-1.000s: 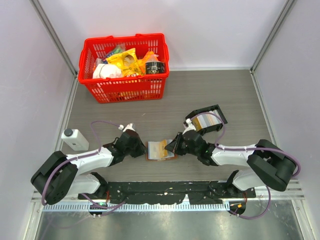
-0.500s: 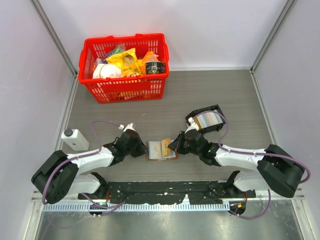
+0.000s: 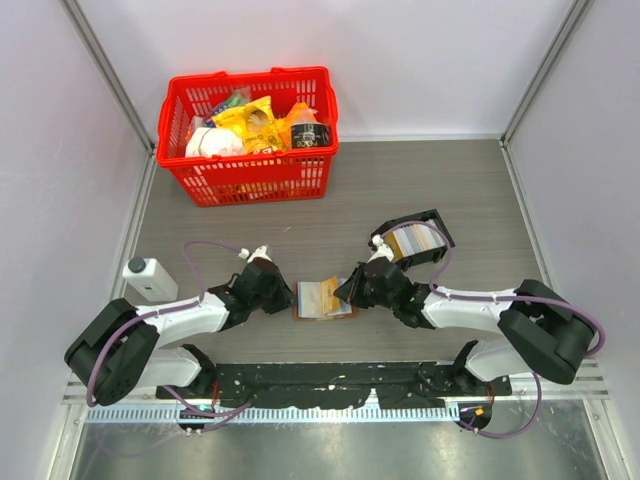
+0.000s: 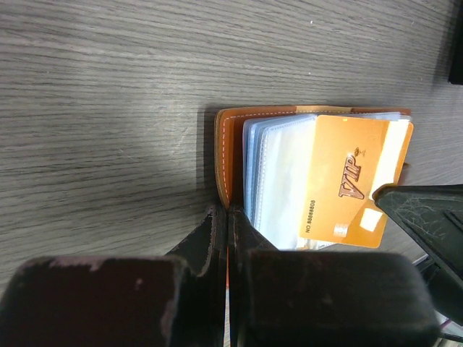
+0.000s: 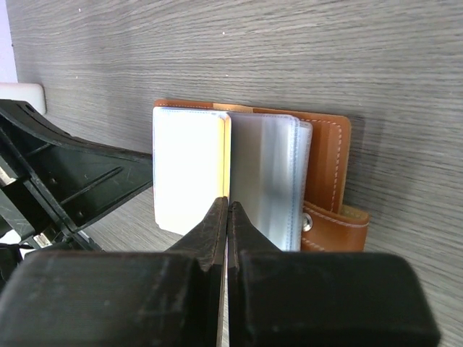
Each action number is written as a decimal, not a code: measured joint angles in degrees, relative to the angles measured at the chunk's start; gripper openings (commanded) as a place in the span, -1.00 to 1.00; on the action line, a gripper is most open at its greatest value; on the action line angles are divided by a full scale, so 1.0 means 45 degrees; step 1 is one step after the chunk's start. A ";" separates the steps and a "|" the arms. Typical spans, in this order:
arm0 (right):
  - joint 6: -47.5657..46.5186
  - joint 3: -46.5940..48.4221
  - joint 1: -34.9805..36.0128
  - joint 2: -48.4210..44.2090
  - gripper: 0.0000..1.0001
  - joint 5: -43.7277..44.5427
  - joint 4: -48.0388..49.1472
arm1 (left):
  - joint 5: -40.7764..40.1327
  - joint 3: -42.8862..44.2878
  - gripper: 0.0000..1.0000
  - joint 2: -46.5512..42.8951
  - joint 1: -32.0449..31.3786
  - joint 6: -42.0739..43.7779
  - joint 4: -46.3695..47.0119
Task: Put the credit cards into the card holder
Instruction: Insert the credit card into the card holder, then pick up the credit card from the storage box.
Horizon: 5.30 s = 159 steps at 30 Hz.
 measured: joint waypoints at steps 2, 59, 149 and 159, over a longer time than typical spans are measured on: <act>0.0029 -0.0005 0.0000 0.0160 -0.98 -0.0087 0.0287 | 0.0000 0.0000 -1.00 0.0000 0.0000 0.0005 -0.0005; -0.0228 0.1185 -0.0112 0.2137 -0.46 -0.1817 -0.0155 | -0.0019 0.0136 -1.00 0.0170 0.0000 -0.0063 -0.0024; -0.8918 0.7407 -0.3691 0.3818 -0.41 0.7155 -0.9972 | 0.0083 -0.0068 -1.00 -0.0529 0.0000 0.0126 -0.0758; -0.8942 0.7393 -0.3687 0.3332 -0.63 0.7266 -1.0030 | 0.0107 -0.0097 -1.00 -0.0495 0.0000 0.0131 -0.0651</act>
